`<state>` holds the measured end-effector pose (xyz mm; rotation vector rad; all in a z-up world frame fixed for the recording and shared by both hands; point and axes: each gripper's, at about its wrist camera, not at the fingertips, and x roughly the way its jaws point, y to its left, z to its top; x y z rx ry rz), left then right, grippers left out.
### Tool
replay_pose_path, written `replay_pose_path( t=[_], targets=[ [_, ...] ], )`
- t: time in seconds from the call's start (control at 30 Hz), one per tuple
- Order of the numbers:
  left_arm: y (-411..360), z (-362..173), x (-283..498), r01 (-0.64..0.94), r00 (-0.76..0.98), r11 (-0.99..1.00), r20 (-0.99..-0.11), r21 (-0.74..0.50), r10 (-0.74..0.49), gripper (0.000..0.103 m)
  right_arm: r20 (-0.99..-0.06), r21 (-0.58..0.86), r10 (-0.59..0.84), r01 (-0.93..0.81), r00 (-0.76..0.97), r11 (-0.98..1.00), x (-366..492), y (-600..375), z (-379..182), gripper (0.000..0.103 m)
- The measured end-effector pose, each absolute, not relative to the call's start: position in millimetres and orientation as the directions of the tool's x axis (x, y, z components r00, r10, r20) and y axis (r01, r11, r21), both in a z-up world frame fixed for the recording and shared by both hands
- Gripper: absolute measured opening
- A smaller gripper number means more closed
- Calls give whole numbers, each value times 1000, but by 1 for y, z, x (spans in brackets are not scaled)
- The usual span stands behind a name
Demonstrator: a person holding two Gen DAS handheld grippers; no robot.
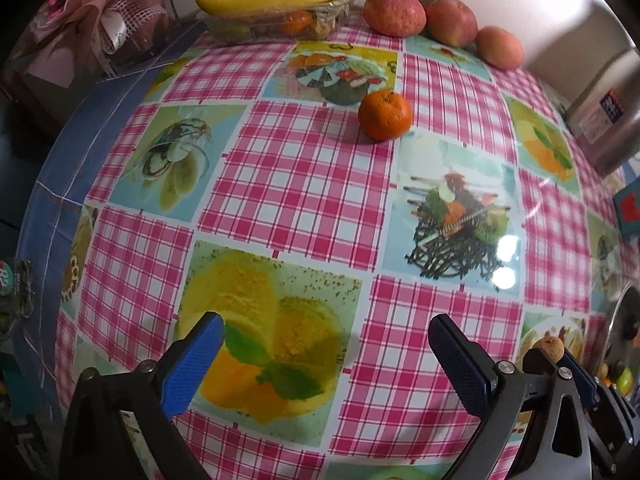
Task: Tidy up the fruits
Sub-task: 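Close the right tool on a brown kiwi, then grasp an orange with the left tool while the right tool holds the kiwi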
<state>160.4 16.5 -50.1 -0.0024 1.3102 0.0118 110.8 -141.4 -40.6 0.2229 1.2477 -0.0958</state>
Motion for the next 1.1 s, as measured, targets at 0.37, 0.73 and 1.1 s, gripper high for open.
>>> replay_pose_path(
  t=[0.37, 0.73, 1.1],
  targets=[
    [7, -38, 165, 2, 305, 1000, -952, -19, -19, 103, -936, 102, 30, 187, 352, 977, 110, -147, -27, 26],
    [-11, -16, 187, 111, 378, 992, -926, 59, 12, 103, -918, 121, 23, 225, 395, 967, 123, -168, -16, 26],
    [-21, -12, 244, 154, 366, 988, -930, 25, -34, 94, -885, 148, 22, 236, 466, 960, 157, -196, -8, 26]
  ],
)
